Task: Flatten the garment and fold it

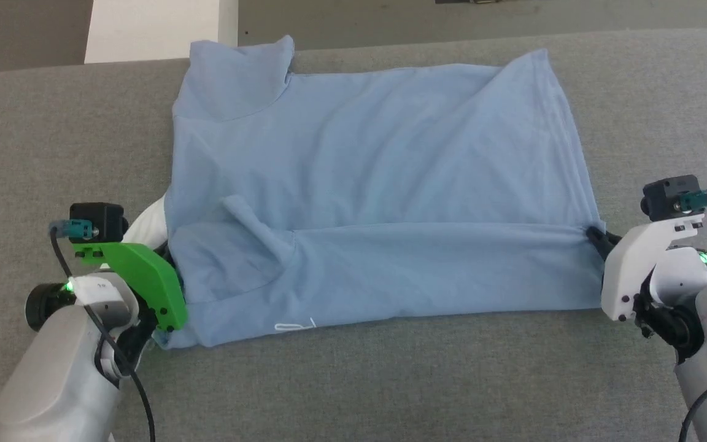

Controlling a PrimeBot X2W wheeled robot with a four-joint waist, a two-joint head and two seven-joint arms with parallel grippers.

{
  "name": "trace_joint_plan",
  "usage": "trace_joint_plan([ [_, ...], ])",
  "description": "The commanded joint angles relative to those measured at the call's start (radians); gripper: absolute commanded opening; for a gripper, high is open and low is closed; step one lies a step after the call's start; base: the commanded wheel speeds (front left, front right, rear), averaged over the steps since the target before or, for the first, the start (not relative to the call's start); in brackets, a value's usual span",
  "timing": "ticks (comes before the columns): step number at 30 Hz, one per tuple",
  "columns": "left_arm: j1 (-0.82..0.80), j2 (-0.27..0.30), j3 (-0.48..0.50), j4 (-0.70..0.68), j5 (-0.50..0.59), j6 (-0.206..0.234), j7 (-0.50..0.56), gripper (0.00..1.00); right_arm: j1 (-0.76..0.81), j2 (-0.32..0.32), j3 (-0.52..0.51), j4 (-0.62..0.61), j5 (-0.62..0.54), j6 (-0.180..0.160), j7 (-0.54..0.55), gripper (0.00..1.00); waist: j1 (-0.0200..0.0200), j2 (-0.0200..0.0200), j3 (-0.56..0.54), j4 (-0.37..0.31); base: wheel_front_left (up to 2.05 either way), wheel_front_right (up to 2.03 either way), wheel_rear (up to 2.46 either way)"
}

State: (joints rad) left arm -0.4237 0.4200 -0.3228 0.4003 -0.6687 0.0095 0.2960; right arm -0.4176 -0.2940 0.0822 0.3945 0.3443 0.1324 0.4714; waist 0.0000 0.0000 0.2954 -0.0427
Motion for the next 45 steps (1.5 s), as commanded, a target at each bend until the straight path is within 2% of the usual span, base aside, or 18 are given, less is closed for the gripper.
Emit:
trace_joint_plan([
  [1,-0.004,0.002,-0.004,0.019,-0.022,0.0,0.044,0.0,-0.02,-0.006,0.006,0.023,0.024,-0.002,0.033,0.0,0.0,0.0,0.004,0.007,0.0,0.0,0.0],
  [3,0.003,-0.003,-0.004,0.024,-0.043,0.004,0.08,0.0,-0.031,-0.008,0.004,0.054,0.048,-0.002,0.083,0.0,0.0,0.0,0.0,0.012,0.0,0.0,0.0],
  [4,0.006,-0.007,0.001,0.022,-0.049,0.01,0.078,0.07,-0.032,-0.007,-0.002,0.066,0.056,-0.002,0.101,0.0,0.0,0.0,-0.004,0.015,0.0,0.0,0.0],
  [5,0.009,-0.011,0.009,0.016,-0.048,0.02,0.06,0.98,-0.031,-0.003,-0.015,0.077,0.067,-0.002,0.116,0.0,0.0,0.0,-0.011,0.019,0.0,0.0,0.0],
  [6,0.012,-0.014,0.014,0.011,-0.045,0.027,0.039,1.0,-0.028,0.001,-0.021,0.078,0.073,-0.002,0.118,0.47,0.0,0.0,-0.018,0.022,0.0,0.0,0.0],
  [7,0.019,-0.019,0.022,0.004,-0.041,0.036,0.009,1.0,-0.022,0.005,-0.03,0.075,0.08,-0.002,0.109,1.0,0.0,0.0,-0.028,0.025,0.0,0.0,0.0],
  [10,0.048,-0.03,0.052,-0.03,-0.02,0.058,-0.119,1.0,0.008,0.016,-0.059,0.054,0.079,-0.002,0.04,1.0,0.0,0.0,-0.064,0.03,0.0,0.0,0.0],
  [15,0.158,-0.065,0.109,-0.118,0.015,0.093,-0.392,1.0,0.098,0.058,-0.11,-0.027,0.061,-0.002,-0.173,1.0,0.0,0.0,-0.137,0.03,0.0,0.0,0.0],
  [21,0.367,-0.104,0.109,-0.251,0.032,0.1,-0.524,1.0,0.259,0.166,-0.169,-0.127,0.011,-0.002,-0.445,1.0,0.0,0.0,-0.194,0.017,0.0,0.0,0.0],
  [27,0.465,-0.119,0.064,-0.276,0.061,0.106,-0.529,1.0,0.366,0.215,-0.169,-0.221,-0.049,-0.002,-0.601,1.0,0.0,0.0,-0.206,0.009,0.0,0.0,0.0],
  [32,0.454,-0.122,0.043,-0.226,0.072,0.129,-0.488,1.0,0.402,0.234,-0.17,-0.272,-0.092,-0.002,-0.665,1.0,0.0,0.0,-0.202,-0.005,0.0,0.0,0.0],
  [41,0.385,-0.162,0.094,-0.122,0.013,0.279,-0.314,1.0,0.403,0.243,-0.161,-0.307,-0.105,-0.002,-0.673,1.0,0.0,0.0,-0.185,-0.046,0.0,0.0,0.0],
  [45,0.37,-0.174,0.105,-0.107,-0.042,0.3,-0.211,1.0,0.404,0.243,-0.158,-0.306,-0.101,-0.002,-0.666,1.0,0.0,0.0,-0.181,-0.059,0.0,0.0,0.0],
])
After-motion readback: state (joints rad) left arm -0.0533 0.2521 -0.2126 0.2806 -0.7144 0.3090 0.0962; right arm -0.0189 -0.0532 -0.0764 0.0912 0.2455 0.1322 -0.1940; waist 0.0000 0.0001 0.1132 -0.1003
